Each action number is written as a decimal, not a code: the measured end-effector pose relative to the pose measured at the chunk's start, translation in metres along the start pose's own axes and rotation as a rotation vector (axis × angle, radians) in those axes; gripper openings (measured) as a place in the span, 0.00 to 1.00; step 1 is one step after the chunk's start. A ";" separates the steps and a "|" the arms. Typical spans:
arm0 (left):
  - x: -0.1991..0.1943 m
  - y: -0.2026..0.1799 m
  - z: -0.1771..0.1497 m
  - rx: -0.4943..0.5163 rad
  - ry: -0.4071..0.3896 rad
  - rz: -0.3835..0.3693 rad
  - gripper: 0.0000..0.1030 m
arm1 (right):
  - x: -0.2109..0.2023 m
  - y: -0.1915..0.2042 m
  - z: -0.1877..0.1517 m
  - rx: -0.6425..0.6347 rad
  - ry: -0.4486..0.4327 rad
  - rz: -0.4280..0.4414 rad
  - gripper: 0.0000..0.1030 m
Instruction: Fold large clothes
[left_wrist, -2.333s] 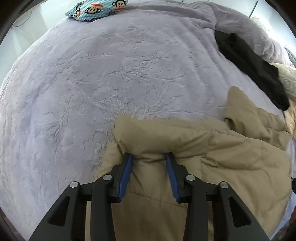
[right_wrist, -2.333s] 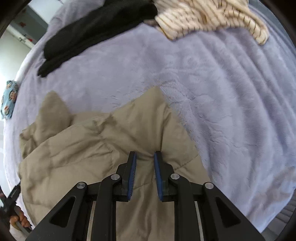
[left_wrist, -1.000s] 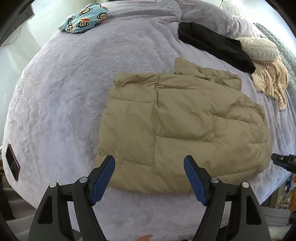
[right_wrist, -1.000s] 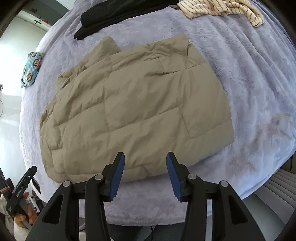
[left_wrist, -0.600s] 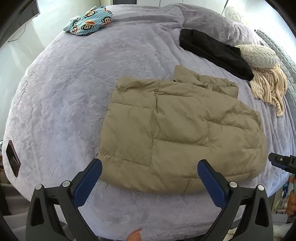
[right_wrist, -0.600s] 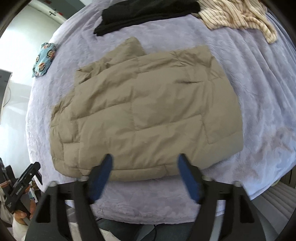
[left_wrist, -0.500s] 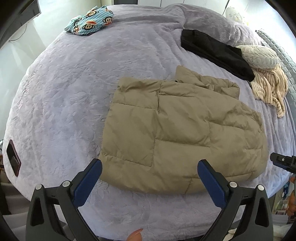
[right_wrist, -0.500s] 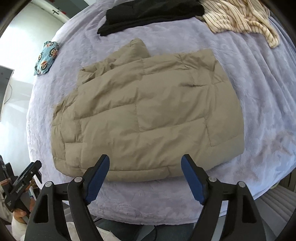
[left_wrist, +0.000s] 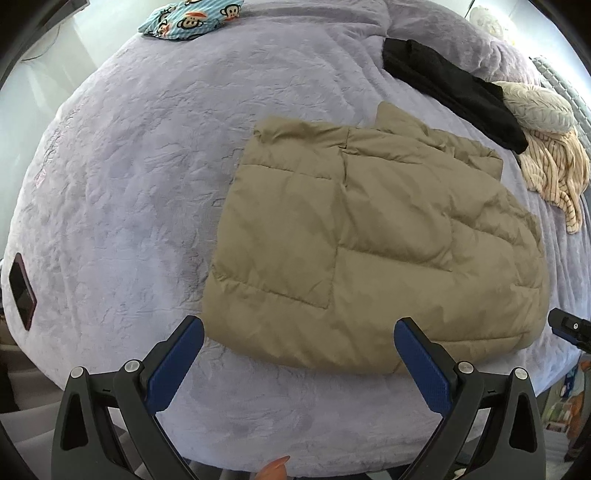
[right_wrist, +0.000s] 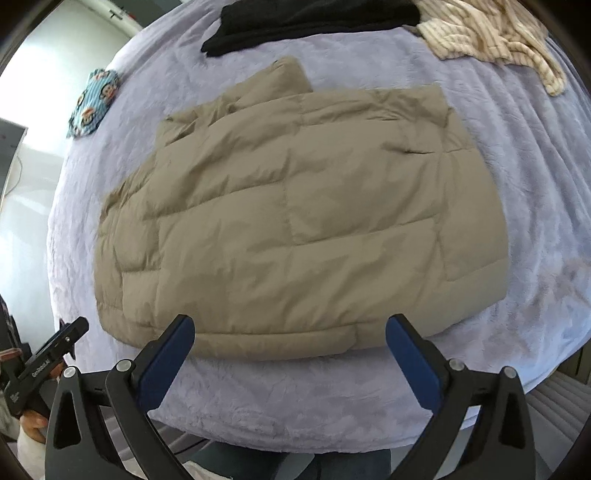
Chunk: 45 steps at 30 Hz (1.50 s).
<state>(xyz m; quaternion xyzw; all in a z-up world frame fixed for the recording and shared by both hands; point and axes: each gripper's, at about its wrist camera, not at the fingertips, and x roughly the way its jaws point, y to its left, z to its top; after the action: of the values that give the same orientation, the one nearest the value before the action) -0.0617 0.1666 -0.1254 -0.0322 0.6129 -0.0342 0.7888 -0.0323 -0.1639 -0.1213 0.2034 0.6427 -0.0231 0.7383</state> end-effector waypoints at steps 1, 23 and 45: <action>0.000 0.001 0.000 0.000 -0.001 0.000 1.00 | 0.001 0.002 0.000 0.001 0.011 0.001 1.00; 0.009 0.035 0.005 0.027 -0.002 0.014 1.00 | 0.024 0.016 -0.019 0.115 0.101 0.031 1.00; 0.055 0.079 0.039 0.019 0.033 -0.140 1.00 | 0.070 0.015 -0.060 0.313 0.131 0.279 1.00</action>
<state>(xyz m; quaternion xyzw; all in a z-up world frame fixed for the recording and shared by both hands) -0.0096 0.2409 -0.1765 -0.0666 0.6217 -0.0956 0.7746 -0.0718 -0.1147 -0.1893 0.4038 0.6435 -0.0069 0.6503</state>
